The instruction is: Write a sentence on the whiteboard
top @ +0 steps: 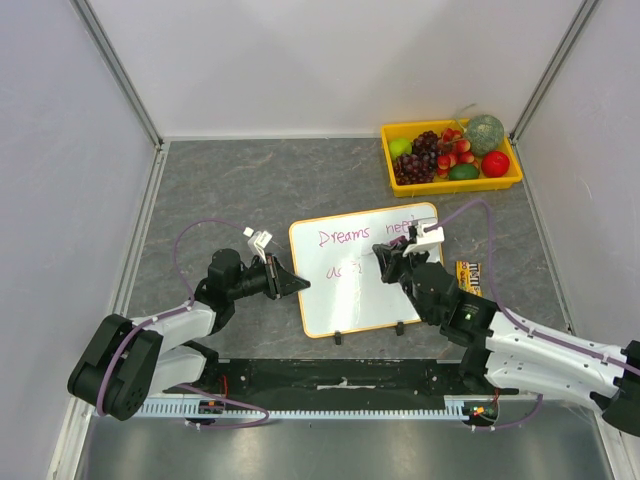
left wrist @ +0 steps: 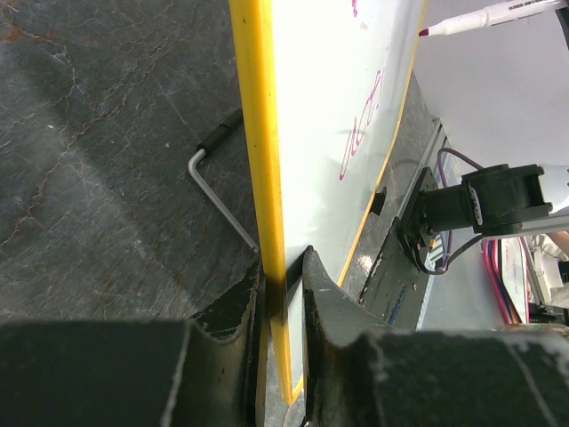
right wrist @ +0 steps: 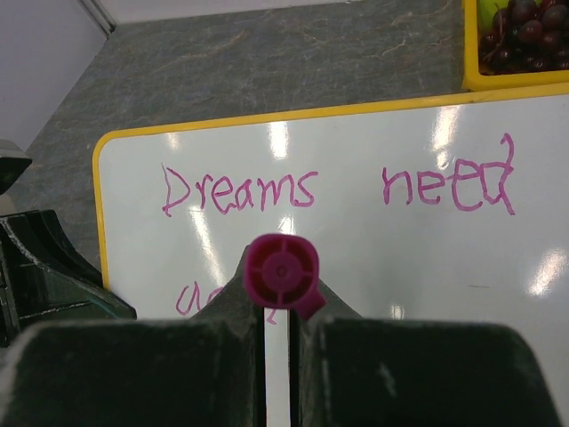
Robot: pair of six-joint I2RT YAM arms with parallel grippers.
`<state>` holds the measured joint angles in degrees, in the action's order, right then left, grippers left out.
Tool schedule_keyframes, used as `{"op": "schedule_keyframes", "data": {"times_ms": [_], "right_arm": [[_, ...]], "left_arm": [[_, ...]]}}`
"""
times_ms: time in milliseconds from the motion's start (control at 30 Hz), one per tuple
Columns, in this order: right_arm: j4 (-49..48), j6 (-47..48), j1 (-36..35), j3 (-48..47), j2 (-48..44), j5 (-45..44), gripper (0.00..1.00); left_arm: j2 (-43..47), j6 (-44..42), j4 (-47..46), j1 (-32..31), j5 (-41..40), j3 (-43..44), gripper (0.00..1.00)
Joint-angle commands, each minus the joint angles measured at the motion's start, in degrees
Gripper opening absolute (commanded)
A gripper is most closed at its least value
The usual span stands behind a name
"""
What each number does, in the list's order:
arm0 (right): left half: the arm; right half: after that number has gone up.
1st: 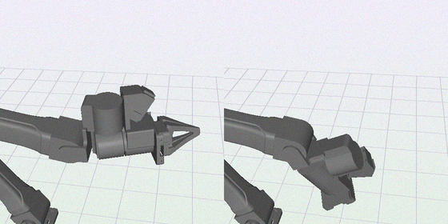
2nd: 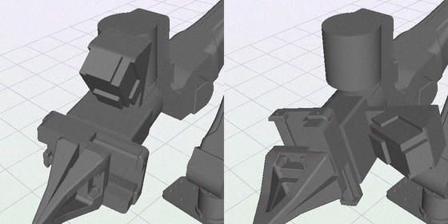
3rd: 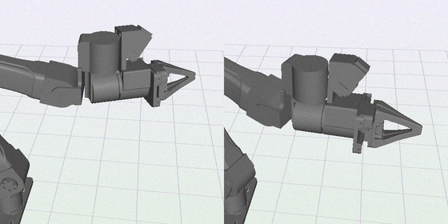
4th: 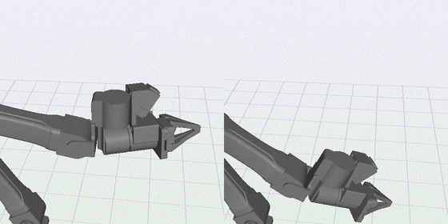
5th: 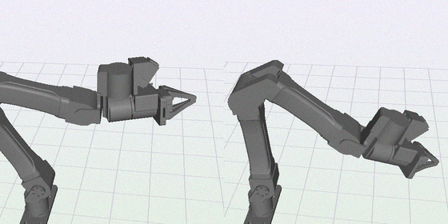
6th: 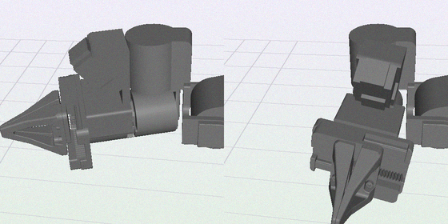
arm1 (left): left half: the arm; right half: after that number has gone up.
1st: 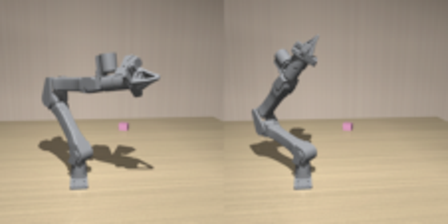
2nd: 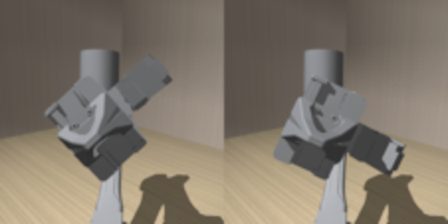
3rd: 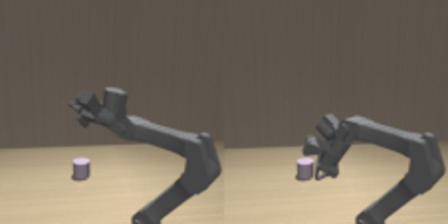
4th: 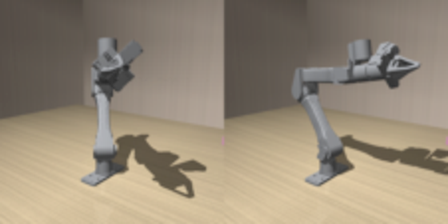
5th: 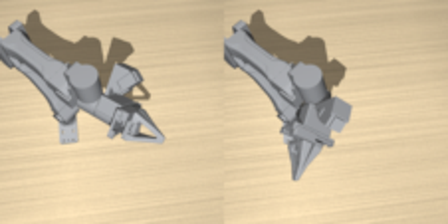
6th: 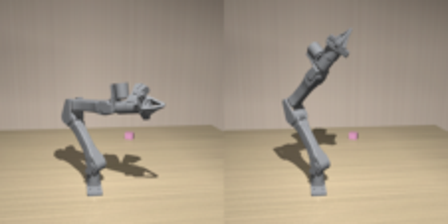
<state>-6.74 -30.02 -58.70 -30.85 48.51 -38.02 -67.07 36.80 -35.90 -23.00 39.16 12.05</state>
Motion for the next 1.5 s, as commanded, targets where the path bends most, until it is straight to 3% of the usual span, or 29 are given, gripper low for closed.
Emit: {"op": "schedule_keyframes", "data": {"times_ms": [0,1467], "right_arm": [[0.5,-1.0,0.16,1.23,-2.1,-1.53,0.0],[6.39,-3.38,0.16,7.03,-4.39,0.23,0.0]], "left_arm": [[-0.34,-5.59,3.2,-0.11,-4.53,-0.01,0.02],[-0.34,-5.77,3.12,-0.2,-4.44,0.07,0.02]]}}
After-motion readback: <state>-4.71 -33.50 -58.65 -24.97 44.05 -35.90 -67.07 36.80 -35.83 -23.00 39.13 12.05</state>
